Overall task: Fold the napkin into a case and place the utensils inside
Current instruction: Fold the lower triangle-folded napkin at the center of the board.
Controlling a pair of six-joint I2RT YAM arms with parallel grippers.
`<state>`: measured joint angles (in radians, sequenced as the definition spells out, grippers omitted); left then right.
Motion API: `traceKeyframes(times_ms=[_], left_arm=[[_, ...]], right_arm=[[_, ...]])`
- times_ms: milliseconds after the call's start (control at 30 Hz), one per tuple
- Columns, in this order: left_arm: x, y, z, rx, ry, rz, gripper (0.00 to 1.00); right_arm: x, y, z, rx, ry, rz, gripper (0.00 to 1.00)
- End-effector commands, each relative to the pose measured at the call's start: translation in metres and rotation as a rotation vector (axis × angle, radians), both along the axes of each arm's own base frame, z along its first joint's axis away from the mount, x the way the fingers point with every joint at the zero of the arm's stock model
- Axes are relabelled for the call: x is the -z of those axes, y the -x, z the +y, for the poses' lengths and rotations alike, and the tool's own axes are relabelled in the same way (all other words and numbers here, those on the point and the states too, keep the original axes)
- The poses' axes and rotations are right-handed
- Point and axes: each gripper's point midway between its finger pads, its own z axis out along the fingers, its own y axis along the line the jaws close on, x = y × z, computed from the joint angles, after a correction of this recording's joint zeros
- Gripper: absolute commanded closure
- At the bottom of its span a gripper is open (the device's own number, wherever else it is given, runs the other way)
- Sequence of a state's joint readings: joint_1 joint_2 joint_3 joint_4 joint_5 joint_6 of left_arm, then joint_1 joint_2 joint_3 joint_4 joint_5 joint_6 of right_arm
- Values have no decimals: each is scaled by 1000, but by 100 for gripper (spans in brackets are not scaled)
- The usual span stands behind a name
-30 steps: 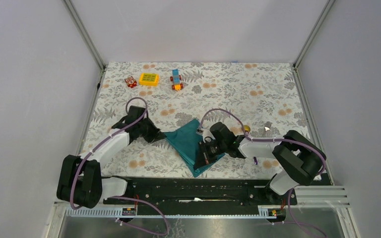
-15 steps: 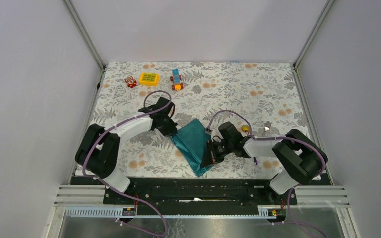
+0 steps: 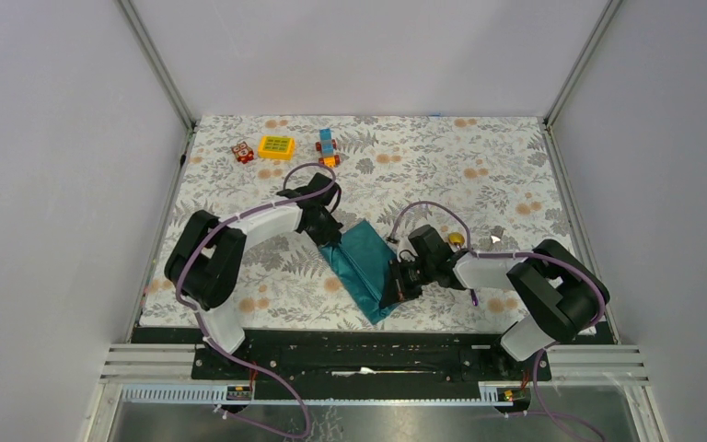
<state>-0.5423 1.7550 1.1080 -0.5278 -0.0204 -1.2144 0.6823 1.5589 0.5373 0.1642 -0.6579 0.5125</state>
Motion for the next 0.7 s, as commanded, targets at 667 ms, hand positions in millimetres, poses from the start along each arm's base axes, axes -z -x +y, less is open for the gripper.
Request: traceKeyframes(times_ms=[667], left_arm=[[-1,-40,-4,-69,5,-98,100]], right_arm=[[-9,-21,-27,-2,207,-96,71]])
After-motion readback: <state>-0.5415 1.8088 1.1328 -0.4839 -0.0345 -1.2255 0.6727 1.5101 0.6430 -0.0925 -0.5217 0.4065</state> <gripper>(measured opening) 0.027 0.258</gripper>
